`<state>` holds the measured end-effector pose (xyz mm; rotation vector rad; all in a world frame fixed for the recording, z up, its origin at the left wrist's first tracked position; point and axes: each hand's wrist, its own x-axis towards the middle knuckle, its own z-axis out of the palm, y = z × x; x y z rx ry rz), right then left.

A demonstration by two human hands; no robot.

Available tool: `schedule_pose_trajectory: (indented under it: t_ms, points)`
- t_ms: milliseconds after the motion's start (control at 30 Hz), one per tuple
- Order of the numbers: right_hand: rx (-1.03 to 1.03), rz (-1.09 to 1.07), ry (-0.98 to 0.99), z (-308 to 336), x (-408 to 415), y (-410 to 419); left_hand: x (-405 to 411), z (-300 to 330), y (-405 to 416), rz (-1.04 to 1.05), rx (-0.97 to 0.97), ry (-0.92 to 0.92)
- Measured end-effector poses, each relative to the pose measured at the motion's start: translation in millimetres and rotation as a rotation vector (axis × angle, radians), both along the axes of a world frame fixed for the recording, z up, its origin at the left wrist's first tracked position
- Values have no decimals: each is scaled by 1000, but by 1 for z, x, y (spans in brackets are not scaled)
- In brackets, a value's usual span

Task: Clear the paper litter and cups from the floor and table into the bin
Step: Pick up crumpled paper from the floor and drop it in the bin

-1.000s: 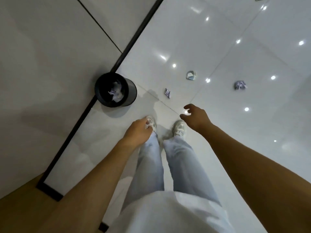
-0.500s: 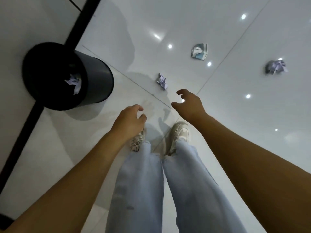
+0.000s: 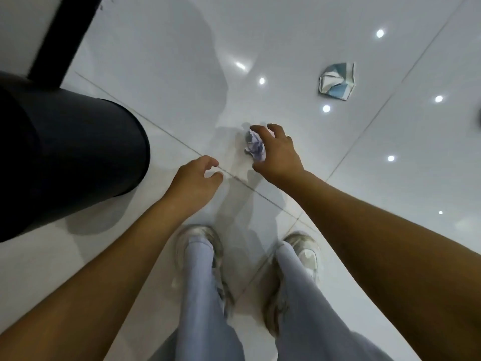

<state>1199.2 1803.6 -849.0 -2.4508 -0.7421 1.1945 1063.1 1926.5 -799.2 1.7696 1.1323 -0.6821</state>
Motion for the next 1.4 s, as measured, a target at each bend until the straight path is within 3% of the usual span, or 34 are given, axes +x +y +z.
schedule_pose_trajectory:
  t_ms: [200, 433, 567, 867, 1033, 1267, 1400]
  points:
    - [-14, 218, -86, -36, -11, 8, 9, -27, 4, 180, -56, -17]
    - [241, -36, 122, 2, -9, 5, 37, -11, -2, 442, -245, -91]
    - [341, -86, 181, 27, -5, 2, 58, 0, -12, 466, -380, -167]
    - [333, -139, 150, 33, 22, -6, 97, -15, -19, 369, -199, -292]
    - [210, -116, 14, 19, 63, -25, 105, -23, 2, 369, -104, -325]
    - [79, -256, -312, -13, 143, -32, 108, -33, 23, 311, -107, -376]
    - [-69, -171, -348, -28, 169, -28, 109, -39, 30, 286, -105, -377]
